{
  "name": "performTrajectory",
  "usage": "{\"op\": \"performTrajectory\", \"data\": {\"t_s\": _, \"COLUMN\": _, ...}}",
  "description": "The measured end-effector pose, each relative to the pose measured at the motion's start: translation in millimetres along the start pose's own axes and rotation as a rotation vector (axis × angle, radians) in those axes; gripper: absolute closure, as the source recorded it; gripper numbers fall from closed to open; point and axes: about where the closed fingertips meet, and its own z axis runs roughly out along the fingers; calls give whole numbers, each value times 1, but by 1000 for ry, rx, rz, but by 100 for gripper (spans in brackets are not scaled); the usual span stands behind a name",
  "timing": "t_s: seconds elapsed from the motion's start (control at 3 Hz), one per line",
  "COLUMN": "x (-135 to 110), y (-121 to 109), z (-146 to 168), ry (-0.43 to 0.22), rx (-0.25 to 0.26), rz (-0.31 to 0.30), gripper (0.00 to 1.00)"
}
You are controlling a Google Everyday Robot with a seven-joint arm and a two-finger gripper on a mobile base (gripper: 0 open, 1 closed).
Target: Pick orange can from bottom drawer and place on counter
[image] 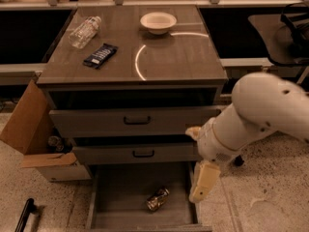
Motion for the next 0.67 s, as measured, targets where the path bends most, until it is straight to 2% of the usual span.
{"op": "performTrajectory", "data": {"t_s": 0.33, "x": 12, "y": 13, "z": 98, "ry": -44, "rx": -67, "rz": -25, "gripper": 0}}
{"op": "performTrajectory", "data": {"t_s": 0.67, "x": 12, "y": 14, "z": 97, "ry": -42, "rx": -70, "rz": -26, "gripper": 0}}
